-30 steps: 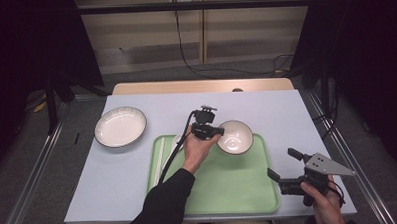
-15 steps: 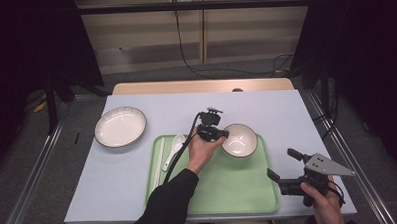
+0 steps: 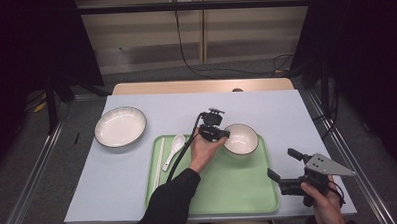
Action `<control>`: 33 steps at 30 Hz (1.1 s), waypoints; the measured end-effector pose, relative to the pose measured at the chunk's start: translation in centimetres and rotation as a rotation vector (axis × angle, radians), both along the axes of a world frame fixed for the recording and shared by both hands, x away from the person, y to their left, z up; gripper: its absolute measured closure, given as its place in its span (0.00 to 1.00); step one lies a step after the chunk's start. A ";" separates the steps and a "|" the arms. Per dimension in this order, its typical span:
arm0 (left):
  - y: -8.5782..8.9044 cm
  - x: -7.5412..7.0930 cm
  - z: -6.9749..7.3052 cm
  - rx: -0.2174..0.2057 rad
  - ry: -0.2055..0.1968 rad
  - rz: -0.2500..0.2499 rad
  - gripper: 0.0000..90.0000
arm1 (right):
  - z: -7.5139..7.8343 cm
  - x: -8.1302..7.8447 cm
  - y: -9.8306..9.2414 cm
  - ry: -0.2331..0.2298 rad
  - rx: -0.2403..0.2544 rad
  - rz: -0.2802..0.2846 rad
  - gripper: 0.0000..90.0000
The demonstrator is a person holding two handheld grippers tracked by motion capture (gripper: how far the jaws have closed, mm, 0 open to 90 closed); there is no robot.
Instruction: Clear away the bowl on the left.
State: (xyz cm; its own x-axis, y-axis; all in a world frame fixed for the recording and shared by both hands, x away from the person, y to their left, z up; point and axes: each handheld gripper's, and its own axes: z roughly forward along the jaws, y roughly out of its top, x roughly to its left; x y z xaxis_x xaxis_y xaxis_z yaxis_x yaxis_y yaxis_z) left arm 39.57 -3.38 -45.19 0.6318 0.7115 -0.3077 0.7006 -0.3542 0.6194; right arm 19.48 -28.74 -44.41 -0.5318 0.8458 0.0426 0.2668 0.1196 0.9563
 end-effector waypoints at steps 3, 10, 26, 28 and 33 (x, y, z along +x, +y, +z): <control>0.0 0.0 0.0 -0.002 0.000 0.004 0.91 | 0.0 0.0 0.0 -0.002 0.000 0.000 0.02; 0.2 -0.1 -0.2 -0.011 -0.009 -0.003 0.88 | 0.0 0.0 0.0 -0.002 0.000 0.001 0.02; 2.6 -0.2 0.6 -0.012 -0.109 -0.004 0.33 | 0.0 0.1 0.1 0.001 0.008 -0.009 0.02; 3.3 -0.2 0.6 -0.016 -0.119 0.002 0.26 | 0.0 0.1 0.1 0.000 0.006 -0.012 0.02; 4.4 -0.3 0.8 -0.041 -0.151 0.008 0.14 | 0.0 0.1 0.1 0.000 0.007 -0.010 0.02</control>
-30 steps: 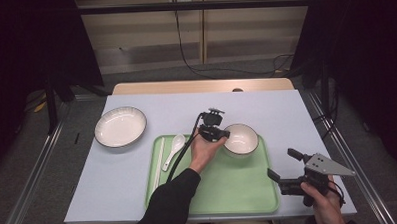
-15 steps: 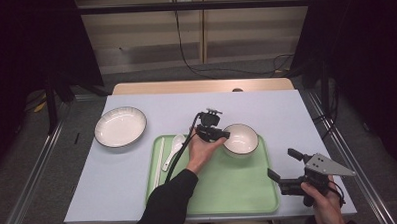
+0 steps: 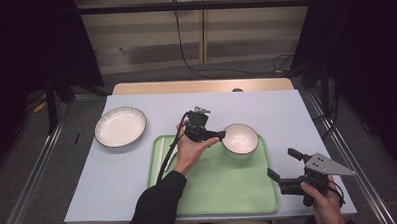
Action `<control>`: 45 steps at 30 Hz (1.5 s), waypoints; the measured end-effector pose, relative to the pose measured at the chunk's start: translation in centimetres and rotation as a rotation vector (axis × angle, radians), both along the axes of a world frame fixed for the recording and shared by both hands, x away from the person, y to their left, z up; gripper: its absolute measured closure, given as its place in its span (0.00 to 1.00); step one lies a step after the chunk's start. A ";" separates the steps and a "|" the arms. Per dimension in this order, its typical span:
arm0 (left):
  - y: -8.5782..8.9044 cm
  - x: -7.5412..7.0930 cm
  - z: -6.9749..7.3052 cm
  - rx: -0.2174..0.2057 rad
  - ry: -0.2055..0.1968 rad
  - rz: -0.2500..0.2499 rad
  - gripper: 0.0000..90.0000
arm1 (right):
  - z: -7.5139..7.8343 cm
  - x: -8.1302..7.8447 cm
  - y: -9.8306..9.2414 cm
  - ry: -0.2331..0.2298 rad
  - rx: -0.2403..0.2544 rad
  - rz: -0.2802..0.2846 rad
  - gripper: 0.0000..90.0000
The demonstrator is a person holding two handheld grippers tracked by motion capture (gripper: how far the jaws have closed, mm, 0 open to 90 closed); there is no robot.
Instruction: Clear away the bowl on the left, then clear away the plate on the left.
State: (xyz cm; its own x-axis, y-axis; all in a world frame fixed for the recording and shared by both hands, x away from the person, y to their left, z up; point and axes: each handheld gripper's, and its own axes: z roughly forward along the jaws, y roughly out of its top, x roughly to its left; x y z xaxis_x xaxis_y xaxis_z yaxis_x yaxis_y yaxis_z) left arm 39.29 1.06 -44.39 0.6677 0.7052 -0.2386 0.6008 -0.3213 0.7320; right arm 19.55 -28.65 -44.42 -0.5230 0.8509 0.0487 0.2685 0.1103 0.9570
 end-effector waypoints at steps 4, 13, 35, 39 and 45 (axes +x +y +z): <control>0.8 -0.3 0.5 -0.011 -0.028 -0.003 0.07 | 0.0 -0.1 -0.1 0.000 -0.003 0.004 0.02; 3.4 -0.9 1.7 -0.038 -0.068 0.001 0.04 | 0.1 -0.1 -0.1 -0.002 0.000 -0.002 0.02; 10.8 -0.8 2.7 -0.030 -0.123 0.077 0.08 | 0.1 0.0 0.0 -0.004 -0.005 -0.003 0.02; 12.2 -0.8 2.8 0.015 -0.129 0.105 0.07 | 0.1 -0.1 0.0 -0.003 -0.003 0.002 0.02; 15.1 -0.7 2.3 -0.056 -0.116 0.128 0.08 | 0.1 0.0 0.0 -0.004 -0.005 0.001 0.02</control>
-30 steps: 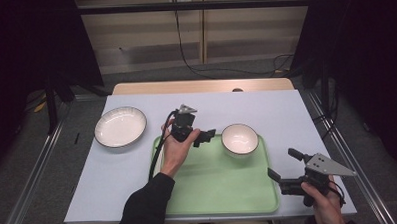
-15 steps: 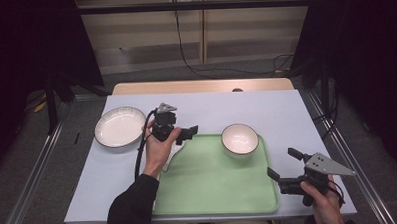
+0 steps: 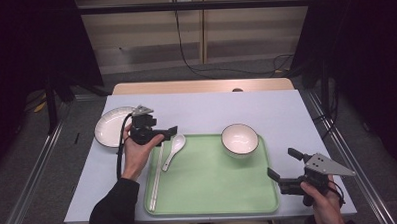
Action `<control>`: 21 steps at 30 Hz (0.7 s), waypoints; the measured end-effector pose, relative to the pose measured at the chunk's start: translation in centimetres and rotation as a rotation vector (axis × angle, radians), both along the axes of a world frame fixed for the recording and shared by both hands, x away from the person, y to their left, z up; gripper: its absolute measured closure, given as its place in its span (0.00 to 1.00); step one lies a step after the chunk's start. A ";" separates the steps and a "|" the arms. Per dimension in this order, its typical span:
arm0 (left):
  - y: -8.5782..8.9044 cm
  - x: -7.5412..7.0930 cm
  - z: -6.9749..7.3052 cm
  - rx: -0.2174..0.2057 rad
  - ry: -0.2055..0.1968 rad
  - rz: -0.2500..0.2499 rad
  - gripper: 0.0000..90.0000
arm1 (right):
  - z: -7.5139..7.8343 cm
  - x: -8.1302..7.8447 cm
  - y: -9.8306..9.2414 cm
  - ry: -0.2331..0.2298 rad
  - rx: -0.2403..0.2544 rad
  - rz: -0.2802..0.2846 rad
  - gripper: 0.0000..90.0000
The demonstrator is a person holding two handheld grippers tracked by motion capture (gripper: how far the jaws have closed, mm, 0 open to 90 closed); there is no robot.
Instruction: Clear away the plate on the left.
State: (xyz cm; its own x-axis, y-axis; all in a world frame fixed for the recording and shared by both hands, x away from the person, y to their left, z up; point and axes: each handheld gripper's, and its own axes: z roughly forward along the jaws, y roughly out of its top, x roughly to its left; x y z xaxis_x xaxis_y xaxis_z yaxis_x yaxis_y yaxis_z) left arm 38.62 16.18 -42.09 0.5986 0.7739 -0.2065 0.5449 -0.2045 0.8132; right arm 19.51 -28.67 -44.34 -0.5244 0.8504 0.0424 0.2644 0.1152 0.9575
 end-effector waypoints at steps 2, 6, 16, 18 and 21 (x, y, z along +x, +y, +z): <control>0.8 0.0 0.0 0.006 0.002 0.015 0.09 | 0.0 0.0 0.0 0.001 -0.001 -0.002 0.02; 2.0 0.0 0.1 0.029 -0.014 0.062 0.10 | 0.0 0.0 0.0 0.002 -0.001 -0.002 0.02; 5.5 0.1 0.7 0.007 -0.052 0.118 0.19 | 0.0 0.0 0.0 0.002 -0.003 0.002 0.02; 6.3 0.2 0.8 0.002 -0.053 0.117 0.21 | 0.0 0.0 0.0 0.003 -0.002 0.000 0.02; 7.3 0.3 0.9 0.014 -0.051 0.118 0.18 | 0.0 0.0 0.0 0.003 -0.002 0.002 0.02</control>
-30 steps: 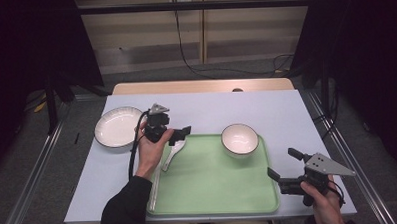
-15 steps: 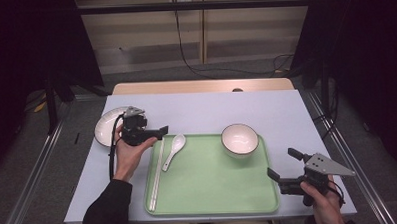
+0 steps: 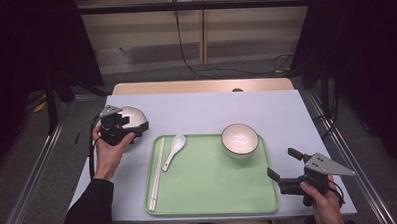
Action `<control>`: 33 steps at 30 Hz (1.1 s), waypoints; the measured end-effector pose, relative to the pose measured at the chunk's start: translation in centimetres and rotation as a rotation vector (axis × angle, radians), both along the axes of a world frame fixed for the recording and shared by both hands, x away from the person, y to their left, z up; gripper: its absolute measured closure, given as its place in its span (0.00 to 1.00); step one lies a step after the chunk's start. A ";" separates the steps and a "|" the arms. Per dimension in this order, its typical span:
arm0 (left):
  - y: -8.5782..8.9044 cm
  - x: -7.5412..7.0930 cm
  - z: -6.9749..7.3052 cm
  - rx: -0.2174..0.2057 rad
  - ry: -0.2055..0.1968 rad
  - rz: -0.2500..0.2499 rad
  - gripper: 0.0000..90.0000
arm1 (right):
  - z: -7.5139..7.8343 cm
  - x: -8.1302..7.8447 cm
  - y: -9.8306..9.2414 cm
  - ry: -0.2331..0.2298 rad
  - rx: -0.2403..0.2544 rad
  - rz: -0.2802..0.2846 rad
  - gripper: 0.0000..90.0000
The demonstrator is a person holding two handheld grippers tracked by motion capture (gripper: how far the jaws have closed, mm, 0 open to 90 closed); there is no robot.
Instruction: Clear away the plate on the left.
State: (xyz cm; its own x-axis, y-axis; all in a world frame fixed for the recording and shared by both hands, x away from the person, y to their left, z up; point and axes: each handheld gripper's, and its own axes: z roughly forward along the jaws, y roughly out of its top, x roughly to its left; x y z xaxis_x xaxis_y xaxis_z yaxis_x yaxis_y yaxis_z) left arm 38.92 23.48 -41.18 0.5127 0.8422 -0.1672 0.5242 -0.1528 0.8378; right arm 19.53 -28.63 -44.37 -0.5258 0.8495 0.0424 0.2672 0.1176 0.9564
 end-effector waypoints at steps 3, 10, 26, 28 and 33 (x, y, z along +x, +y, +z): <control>1.1 0.3 0.0 0.021 0.003 0.019 0.18 | 0.0 0.0 0.0 -0.001 -0.001 -0.003 0.02; 3.7 1.3 -0.2 0.022 0.015 0.066 0.18 | -0.1 0.1 0.0 0.000 -0.001 -0.001 0.02; 8.4 4.2 -0.4 0.053 0.062 0.162 0.39 | -0.1 0.1 0.0 0.007 0.005 0.004 0.02; 9.1 4.6 -0.5 0.047 0.075 0.164 0.39 | -0.1 0.1 0.0 0.008 0.003 0.001 0.02; 10.5 5.4 -1.7 0.019 0.101 0.191 0.37 | -0.1 0.1 0.0 0.007 0.002 0.005 0.02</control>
